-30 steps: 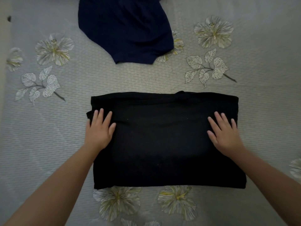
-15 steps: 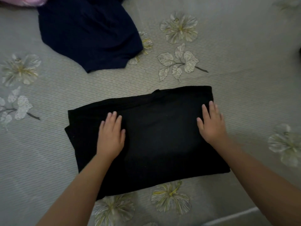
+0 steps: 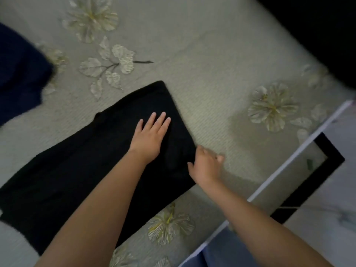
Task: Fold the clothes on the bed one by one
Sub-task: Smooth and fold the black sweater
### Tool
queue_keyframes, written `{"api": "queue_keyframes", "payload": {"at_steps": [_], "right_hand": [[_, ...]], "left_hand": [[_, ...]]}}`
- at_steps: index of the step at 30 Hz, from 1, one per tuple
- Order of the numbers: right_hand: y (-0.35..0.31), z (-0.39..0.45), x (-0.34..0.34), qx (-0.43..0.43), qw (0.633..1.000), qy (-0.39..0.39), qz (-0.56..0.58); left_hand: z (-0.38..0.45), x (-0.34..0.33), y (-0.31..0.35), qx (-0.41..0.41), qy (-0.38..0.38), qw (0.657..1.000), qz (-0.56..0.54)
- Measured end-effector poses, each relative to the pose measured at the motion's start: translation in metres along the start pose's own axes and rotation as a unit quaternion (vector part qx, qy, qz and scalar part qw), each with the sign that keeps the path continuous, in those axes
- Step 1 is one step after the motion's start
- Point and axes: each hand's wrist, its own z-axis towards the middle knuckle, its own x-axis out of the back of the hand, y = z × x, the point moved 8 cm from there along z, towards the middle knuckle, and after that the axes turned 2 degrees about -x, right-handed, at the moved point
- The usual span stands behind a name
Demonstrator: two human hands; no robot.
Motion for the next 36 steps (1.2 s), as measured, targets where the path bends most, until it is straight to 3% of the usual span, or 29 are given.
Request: {"api": "queue_keyframes", "payload": {"at_steps": [4,7,10,12,15,18,20,23,30,34,36], "right_hand": [[0.002,0.005,0.002,-0.013,0.999,-0.018,0.046],[0.012,0.011,0.008,-0.008,0.995,-0.018,0.097],[0.027,0.023,0.025,-0.009,0.992,0.017,0.125],[0.040,0.030,0.046,-0.022,0.990,0.064,0.121],[0.058,0.033,0.085,-0.035,0.981,0.145,0.123],[0.057,0.019,0.126,-0.019,0.956,0.236,0.173],[0.044,-0.004,0.146,0.025,0.936,0.295,0.191],[0.015,-0.056,0.149,0.121,0.915,0.334,0.191],[-0.046,-0.174,0.031,0.249,0.935,0.214,0.132],[-0.068,-0.216,-0.044,0.274,0.951,0.133,0.059],[-0.074,-0.225,-0.077,0.253,0.964,0.082,-0.003]], "left_hand": [[0.037,0.021,0.022,-0.063,-0.009,0.990,0.125],[0.057,0.032,0.028,-0.063,-0.032,0.979,0.193],[0.065,0.049,0.024,-0.020,-0.036,0.977,0.207],[0.062,0.057,0.022,-0.002,-0.026,0.987,0.161],[0.049,0.081,0.027,-0.011,0.057,0.996,0.074],[0.025,0.116,0.027,-0.015,0.194,0.981,-0.006],[-0.005,0.133,0.024,-0.025,0.281,0.959,-0.040],[-0.059,0.126,0.019,-0.060,0.325,0.943,-0.043],[-0.185,0.026,-0.019,-0.088,0.186,0.978,0.028],[-0.233,-0.031,-0.040,-0.046,0.133,0.989,0.040],[-0.251,-0.066,-0.055,0.013,0.063,0.997,0.036]]}}
